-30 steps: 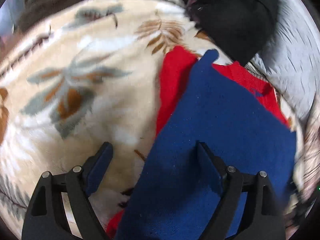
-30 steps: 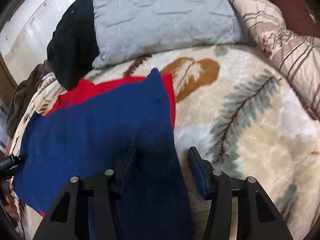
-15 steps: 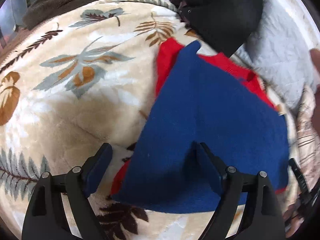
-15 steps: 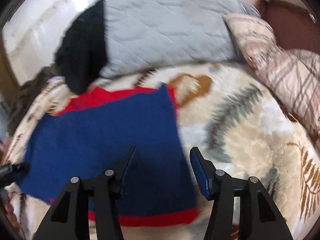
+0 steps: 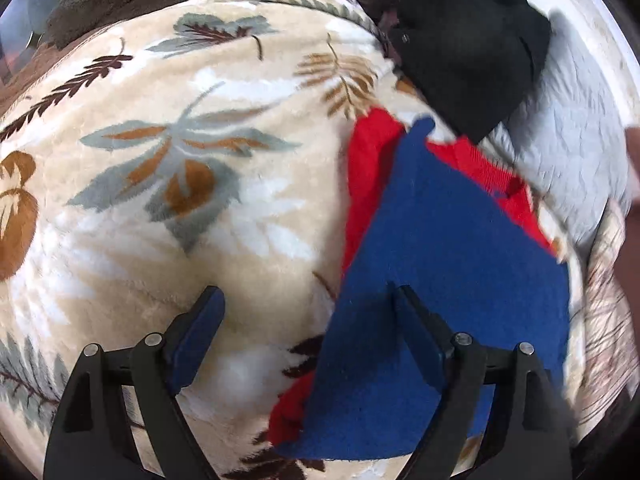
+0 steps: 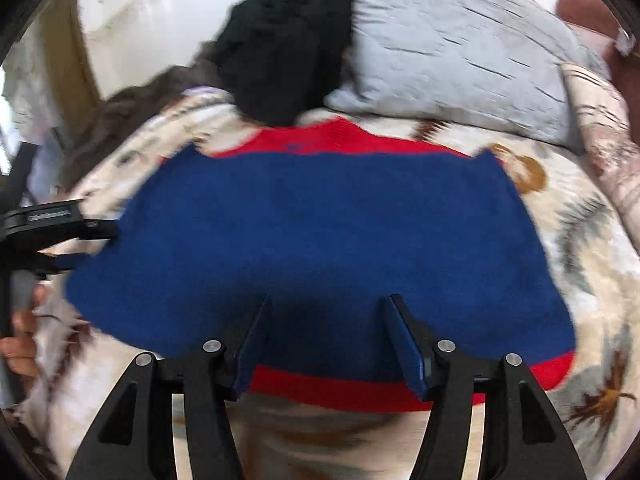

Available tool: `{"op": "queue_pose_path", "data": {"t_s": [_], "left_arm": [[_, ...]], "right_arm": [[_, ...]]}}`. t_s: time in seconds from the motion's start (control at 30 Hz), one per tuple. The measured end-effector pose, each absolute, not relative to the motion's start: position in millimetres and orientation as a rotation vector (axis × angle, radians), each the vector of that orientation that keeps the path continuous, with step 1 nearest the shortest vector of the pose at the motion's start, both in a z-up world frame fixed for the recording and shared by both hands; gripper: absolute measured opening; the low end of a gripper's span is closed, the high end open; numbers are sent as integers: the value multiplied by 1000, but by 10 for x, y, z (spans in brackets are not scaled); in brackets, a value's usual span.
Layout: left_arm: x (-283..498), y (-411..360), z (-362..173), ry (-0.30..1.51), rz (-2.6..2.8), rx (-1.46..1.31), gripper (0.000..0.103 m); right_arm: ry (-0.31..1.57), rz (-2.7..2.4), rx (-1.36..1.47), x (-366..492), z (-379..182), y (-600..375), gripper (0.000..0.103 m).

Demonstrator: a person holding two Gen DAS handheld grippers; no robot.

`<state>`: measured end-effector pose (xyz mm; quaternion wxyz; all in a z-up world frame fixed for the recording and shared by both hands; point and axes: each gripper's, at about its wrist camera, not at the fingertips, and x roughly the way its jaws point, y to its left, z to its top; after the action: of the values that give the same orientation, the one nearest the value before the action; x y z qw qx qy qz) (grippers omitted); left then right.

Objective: Fold small clothes

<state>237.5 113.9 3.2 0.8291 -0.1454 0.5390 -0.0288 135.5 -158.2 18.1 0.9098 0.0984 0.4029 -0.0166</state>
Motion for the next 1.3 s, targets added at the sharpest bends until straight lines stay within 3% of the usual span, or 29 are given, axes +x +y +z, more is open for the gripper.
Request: {"op": "queue_pose_path", "data": {"t_s": [0.27, 0.6, 0.7, 0.8, 0.83, 0.9, 1.1, 1.3], "left_arm": [[2414, 1547, 93, 1135, -109, -490, 87], [2480, 1769, 100, 1145, -178, -627, 87], [2635, 1755, 42, 1194, -231, -659, 87], [2821, 1679, 7, 1249, -287, -645, 87], [2888, 1650, -6, 1265, -329, -648, 87], [3059, 1581, -71, 1323, -433, -669, 87], [3385, 1365, -166, 1397, -565, -674, 87], [3521, 949, -226, 1464, -570, -512, 87]], "right_arm": [[825, 241, -56, 1420, 295, -537, 70], [769, 195, -529, 1604, -50, 492, 75], [733, 158, -559, 1681, -75, 531, 70], [750, 173, -512, 1737, -112, 474, 42], [741, 169, -507, 1732, -105, 457, 28], [708, 164, -478, 1702, -49, 405, 16], [661, 183, -381, 1646, 87, 287, 14], [665, 203, -341, 1647, 114, 256, 14]]}}
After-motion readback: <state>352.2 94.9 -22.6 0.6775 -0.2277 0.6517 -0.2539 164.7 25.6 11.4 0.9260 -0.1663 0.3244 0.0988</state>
